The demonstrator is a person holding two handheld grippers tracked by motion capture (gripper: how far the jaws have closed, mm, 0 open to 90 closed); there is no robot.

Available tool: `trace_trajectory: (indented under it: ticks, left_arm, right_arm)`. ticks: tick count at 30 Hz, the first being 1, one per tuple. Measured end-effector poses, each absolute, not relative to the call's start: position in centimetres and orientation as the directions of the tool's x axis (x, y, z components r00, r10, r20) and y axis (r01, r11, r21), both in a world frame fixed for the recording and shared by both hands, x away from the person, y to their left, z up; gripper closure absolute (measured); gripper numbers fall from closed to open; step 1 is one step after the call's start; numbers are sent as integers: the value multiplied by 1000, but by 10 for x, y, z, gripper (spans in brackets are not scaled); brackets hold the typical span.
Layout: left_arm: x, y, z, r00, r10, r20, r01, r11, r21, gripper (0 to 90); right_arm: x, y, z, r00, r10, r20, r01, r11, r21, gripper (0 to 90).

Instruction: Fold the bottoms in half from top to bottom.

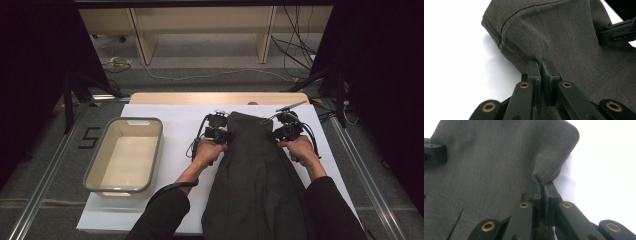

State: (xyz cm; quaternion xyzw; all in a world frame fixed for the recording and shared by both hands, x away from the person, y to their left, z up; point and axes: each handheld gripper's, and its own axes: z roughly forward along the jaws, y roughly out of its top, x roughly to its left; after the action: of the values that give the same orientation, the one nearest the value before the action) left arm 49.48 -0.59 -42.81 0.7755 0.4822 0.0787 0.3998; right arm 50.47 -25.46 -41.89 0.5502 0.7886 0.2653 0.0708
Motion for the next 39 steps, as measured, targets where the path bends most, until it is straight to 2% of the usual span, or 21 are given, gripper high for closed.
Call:
trace_trajectory:
  ticks: [4, 9, 15, 18, 22, 28, 33, 39]
  left_arm:
    - [500, 2, -413, 528, 808, -260, 666, -205, 717, 863]
    - [502, 8, -394, 538, 825, -171, 617, -248, 747, 863]
    - [504, 17, -372, 531, 835, -145, 558, -216, 801, 862]
    - [497, 18, -374, 574, 805, -151, 538, -232, 810, 859]
    - [488, 24, -380, 619, 769, -159, 512, -242, 824, 860]
    - [474, 30, -384, 663, 729, -171, 469, -225, 854, 860]
    - [457, 35, -384, 707, 693, -141, 418, -248, 874, 859]
    - [432, 43, -390, 737, 667, -112, 371, -259, 892, 860]
  right_arm:
    - [504, -255, -406, -398, 896, 194, 805, 241, 542, 871]
    - [507, -242, -392, -421, 891, 169, 778, 258, 573, 870]
    - [509, -233, -373, -440, 883, 162, 735, 250, 630, 870]
    - [513, -235, -363, -428, 891, 150, 729, 242, 640, 869]
    - [507, -238, -368, -448, 884, 131, 713, 265, 649, 869]
    - [489, -240, -371, -495, 865, 84, 645, 301, 703, 869]
    - [468, -242, -366, -543, 840, 26, 576, 349, 739, 867]
    - [442, -242, -366, -583, 812, 8, 518, 364, 774, 867]
